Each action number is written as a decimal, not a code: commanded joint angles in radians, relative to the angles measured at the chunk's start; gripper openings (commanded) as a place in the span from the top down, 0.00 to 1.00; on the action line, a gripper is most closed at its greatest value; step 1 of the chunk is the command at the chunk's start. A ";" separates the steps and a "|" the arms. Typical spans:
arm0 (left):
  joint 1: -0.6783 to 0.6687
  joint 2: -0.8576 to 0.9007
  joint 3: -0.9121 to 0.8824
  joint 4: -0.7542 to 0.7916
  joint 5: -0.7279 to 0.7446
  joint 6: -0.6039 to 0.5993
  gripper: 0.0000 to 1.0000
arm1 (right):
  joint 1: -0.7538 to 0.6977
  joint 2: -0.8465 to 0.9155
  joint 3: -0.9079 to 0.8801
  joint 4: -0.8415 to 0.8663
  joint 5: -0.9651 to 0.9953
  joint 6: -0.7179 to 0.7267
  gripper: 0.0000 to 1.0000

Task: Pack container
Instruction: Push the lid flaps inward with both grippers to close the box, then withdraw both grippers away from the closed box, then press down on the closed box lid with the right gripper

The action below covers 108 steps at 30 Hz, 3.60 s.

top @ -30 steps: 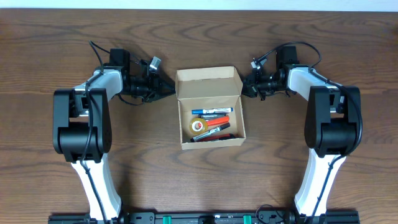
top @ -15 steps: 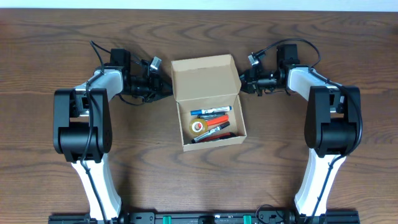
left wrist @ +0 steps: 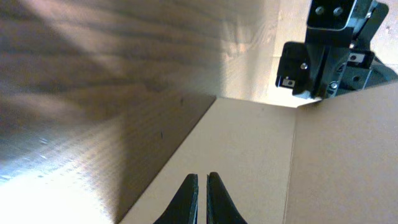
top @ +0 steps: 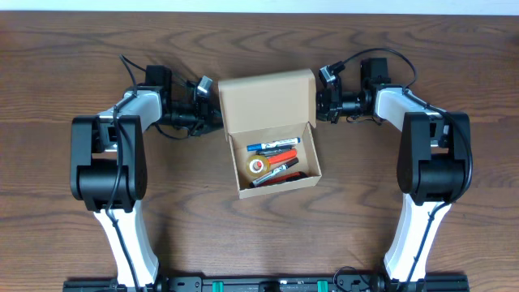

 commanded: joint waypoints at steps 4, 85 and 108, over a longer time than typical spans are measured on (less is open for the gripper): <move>-0.035 -0.051 0.000 -0.085 -0.049 0.108 0.94 | 0.010 0.005 0.007 -0.067 -0.071 -0.034 0.99; 0.134 -0.301 0.000 -0.338 -1.147 -0.047 0.05 | 0.409 -0.357 0.621 -0.831 1.581 -0.146 0.99; 0.134 -0.301 0.000 -0.335 -1.070 -0.012 0.06 | 0.658 -0.357 0.570 -1.030 1.560 0.217 0.99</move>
